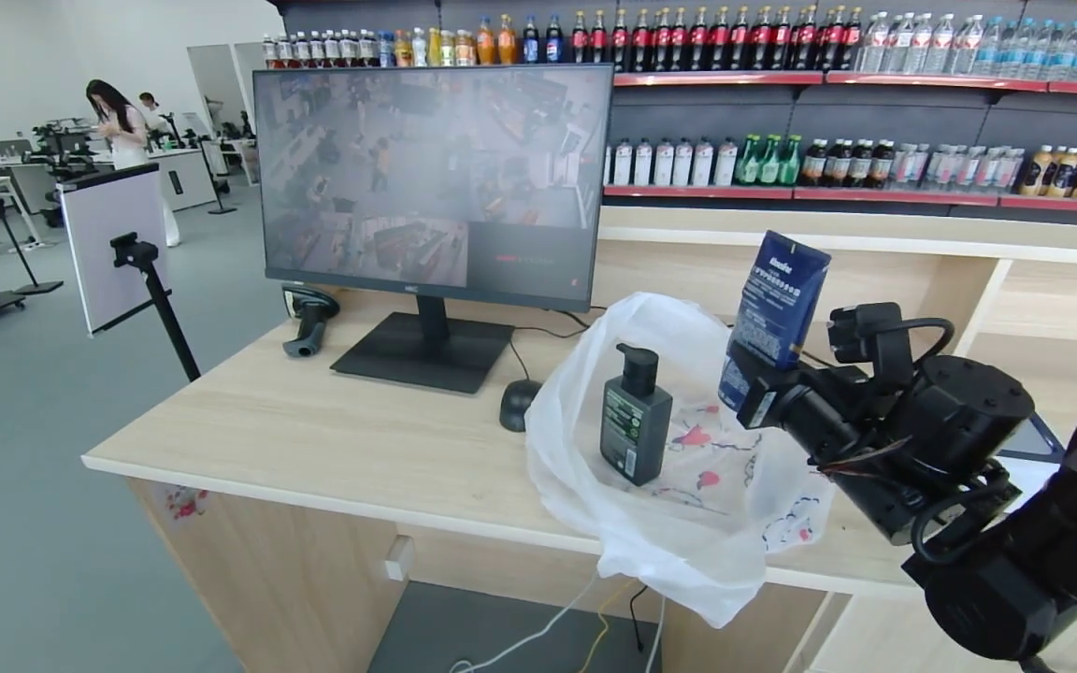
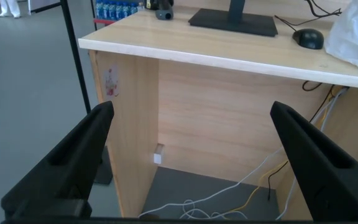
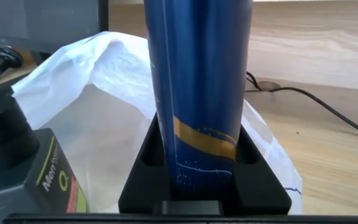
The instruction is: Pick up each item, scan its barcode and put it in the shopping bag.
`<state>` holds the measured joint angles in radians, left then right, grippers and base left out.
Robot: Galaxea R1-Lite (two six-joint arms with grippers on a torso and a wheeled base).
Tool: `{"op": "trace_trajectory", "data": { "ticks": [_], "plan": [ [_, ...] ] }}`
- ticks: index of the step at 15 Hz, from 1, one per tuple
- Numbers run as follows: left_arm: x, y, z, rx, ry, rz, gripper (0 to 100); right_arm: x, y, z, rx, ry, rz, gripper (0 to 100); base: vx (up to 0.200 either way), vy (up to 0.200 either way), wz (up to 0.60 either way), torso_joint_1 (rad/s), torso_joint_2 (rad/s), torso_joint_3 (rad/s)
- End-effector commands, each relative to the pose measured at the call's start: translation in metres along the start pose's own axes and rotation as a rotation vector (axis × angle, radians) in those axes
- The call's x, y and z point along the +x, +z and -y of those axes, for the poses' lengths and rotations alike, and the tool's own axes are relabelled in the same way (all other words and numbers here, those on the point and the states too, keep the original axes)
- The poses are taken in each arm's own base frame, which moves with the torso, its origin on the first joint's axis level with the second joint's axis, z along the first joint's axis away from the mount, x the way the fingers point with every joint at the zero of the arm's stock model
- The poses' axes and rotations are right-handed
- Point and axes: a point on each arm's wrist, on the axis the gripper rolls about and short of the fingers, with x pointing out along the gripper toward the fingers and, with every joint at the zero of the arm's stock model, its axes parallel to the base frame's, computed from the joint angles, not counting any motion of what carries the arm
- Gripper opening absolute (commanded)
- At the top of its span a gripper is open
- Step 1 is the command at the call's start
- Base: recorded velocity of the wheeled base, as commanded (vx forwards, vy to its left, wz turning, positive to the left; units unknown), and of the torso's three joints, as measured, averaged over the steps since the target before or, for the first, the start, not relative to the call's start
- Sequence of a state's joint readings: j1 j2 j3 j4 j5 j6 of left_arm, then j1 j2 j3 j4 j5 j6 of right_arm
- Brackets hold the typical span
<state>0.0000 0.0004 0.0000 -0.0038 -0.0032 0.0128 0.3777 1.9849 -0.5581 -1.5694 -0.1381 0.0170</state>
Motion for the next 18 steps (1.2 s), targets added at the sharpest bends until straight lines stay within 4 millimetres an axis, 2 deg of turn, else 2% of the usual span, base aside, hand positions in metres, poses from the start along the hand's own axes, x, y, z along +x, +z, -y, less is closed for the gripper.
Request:
{"op": "trace_trajectory", "data": {
  "ticks": [1, 4, 10, 18],
  "plan": [
    [0.000, 0.000, 0.000, 0.000, 0.000, 0.001, 100, 0.009, -0.017, -0.003, -0.004, 0.005, -0.035, 0, 0.000, 0.000, 0.00, 0.000, 0.00, 0.000],
    [0.000, 0.000, 0.000, 0.001, 0.000, 0.000, 100, 0.014, -0.033, -0.004, -0.010, 0.008, -0.075, 0, 0.000, 0.000, 0.00, 0.000, 0.00, 0.000],
    [0.000, 0.000, 0.000, 0.001, 0.000, 0.000, 100, 0.021, -0.047, -0.009, -0.012, 0.018, -0.096, 0, 0.000, 0.000, 0.00, 0.000, 0.00, 0.000],
    [0.000, 0.000, 0.000, 0.001, -0.001, 0.000, 100, 0.020, -0.052, -0.014, -0.010, 0.034, -0.113, 0, 0.000, 0.000, 0.00, 0.000, 0.00, 0.000]
  ]
}}
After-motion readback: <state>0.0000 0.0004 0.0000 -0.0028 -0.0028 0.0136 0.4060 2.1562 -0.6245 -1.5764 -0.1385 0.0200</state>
